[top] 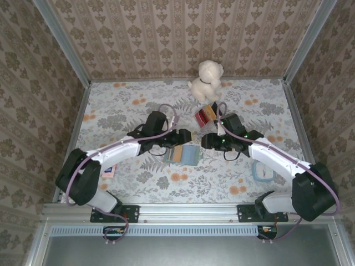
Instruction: Take the credit cards out of the card holder
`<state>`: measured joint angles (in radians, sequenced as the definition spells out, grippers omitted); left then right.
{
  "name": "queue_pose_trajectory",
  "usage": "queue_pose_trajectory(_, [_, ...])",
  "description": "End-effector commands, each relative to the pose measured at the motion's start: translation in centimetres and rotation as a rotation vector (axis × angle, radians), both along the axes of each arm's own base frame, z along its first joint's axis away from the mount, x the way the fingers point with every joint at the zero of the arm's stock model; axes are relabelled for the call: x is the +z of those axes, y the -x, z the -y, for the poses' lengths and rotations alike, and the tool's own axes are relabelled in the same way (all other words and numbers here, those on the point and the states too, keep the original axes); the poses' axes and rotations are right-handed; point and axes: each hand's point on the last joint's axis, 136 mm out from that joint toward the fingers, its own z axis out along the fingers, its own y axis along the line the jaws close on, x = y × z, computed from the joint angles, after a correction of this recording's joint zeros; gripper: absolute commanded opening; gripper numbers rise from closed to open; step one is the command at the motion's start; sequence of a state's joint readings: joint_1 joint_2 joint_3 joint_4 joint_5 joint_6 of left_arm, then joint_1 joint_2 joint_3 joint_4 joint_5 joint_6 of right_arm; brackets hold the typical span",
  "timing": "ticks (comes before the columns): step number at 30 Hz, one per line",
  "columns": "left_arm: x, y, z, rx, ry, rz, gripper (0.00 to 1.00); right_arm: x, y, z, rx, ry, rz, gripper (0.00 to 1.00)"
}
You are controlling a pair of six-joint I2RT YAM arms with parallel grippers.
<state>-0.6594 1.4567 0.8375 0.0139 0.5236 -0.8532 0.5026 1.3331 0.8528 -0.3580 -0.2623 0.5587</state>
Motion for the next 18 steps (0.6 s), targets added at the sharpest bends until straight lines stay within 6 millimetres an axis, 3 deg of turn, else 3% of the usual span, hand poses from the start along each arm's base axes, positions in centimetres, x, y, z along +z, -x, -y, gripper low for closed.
queue_pose_trajectory(1, [-4.1,-0.1,-5.4,0.170,-0.154,-0.095,0.66,-1.0,0.1,-1.7,0.020,0.091,-0.028,0.59])
queue_pose_trajectory(4, [-5.3,0.1,-7.5,0.220,-0.137,-0.143,0.63,-2.4,0.2,-4.2,0.067,0.120,-0.066,0.58])
queue_pose_trajectory(9, [-5.9,0.7,-7.5,0.179,-0.119,-0.165,0.57,-5.3,0.5,-7.6,0.122,0.134,-0.162,0.53])
queue_pose_trajectory(18, [-7.2,0.4,-5.5,0.098,-0.132,-0.193,0.49,-9.0,-0.2,-7.9,0.154,0.220,-0.236,0.51])
